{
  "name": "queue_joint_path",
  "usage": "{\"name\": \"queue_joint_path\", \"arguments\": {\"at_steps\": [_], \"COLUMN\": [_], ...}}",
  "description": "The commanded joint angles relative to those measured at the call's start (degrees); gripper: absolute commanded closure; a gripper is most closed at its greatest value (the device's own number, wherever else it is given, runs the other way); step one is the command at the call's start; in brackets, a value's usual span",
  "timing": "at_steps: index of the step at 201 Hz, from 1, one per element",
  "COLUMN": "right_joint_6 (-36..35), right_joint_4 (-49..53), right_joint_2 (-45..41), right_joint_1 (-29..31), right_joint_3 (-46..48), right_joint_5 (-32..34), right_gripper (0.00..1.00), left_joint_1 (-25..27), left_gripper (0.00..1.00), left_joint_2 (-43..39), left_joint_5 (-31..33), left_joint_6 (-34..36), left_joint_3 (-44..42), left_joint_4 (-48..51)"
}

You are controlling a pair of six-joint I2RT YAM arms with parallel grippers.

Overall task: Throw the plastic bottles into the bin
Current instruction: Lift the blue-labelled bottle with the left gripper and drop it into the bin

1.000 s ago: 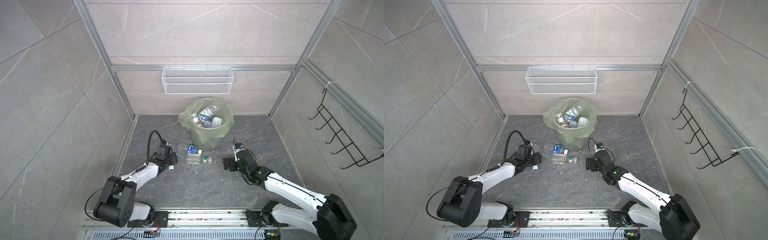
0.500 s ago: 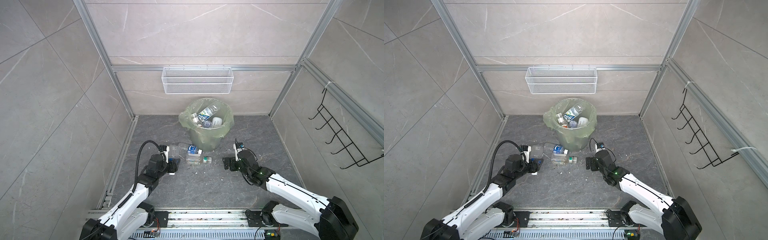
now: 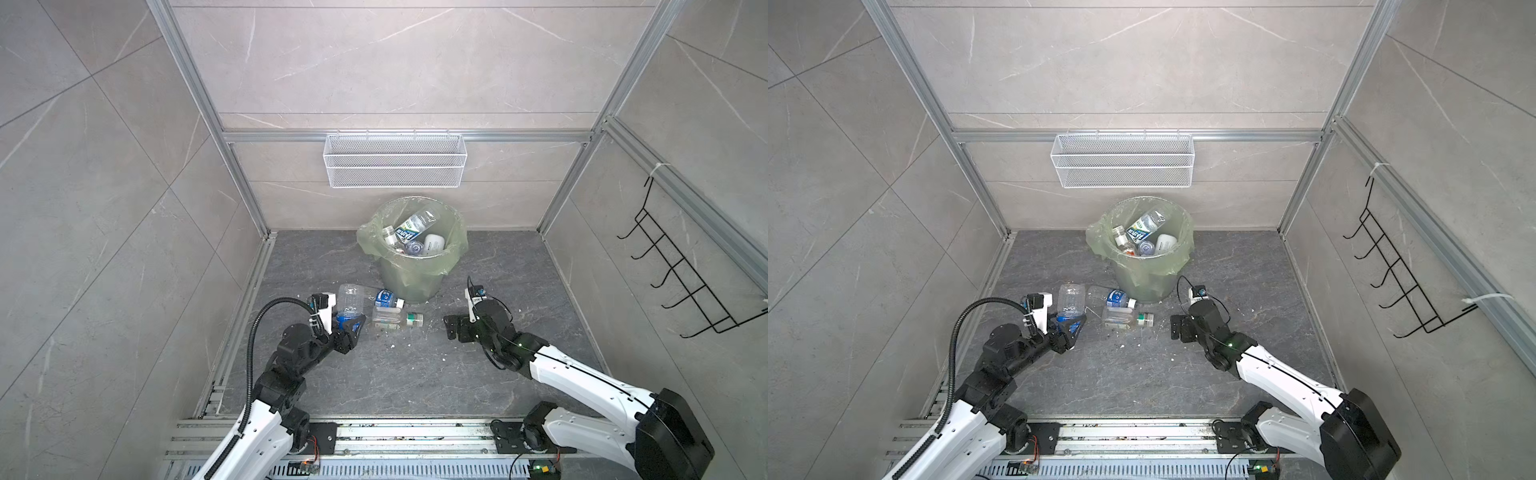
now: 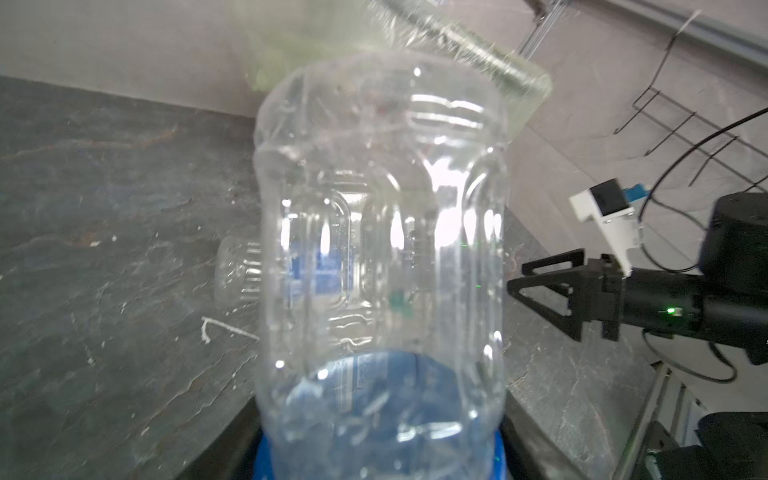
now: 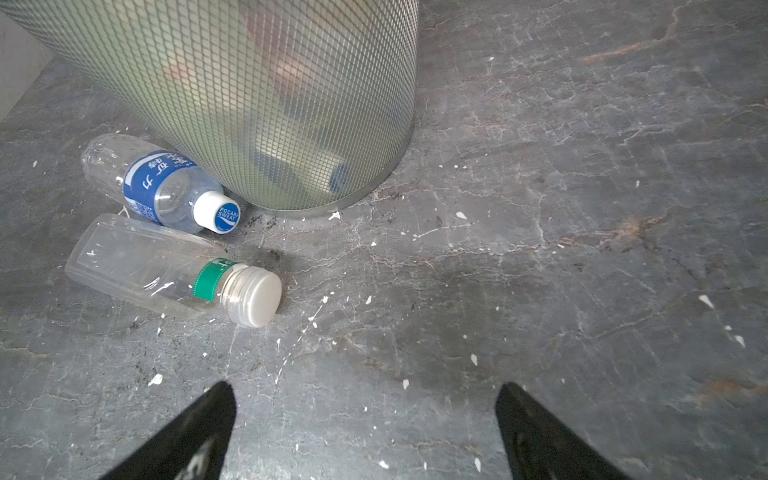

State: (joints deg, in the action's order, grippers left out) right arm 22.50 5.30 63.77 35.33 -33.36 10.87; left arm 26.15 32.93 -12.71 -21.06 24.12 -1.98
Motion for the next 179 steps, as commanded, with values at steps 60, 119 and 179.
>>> {"name": "queue_joint_path", "arguments": {"at_steps": [60,119,179], "right_joint_6": [0.26,0.26,0.16], "right_joint_4": [0.30,1.34,0.69], "right_joint_2": [-0.83,-3.71,-3.84], "right_joint_1": [0.18,0.20,0.17], "right_joint_3": [-1.44,-0.84,-0.80], "right_joint_5": [-1.82,-1.84,-3.34], "right_gripper": [0.00,0.00,0.00], "left_joint_1": [4.96,4.43,4.87], "left_gripper": [0.52,0.00,0.00], "left_joint_2": [40.17,61.21,42.92], "left_joint_5": [-3.83,2.22,5.65], "left_joint_6": [4.84,5.48,4.89], "left_joint_3": [51.15,79.60,57.60], "left_joint_4": [3.30,14.68,3.43]}}
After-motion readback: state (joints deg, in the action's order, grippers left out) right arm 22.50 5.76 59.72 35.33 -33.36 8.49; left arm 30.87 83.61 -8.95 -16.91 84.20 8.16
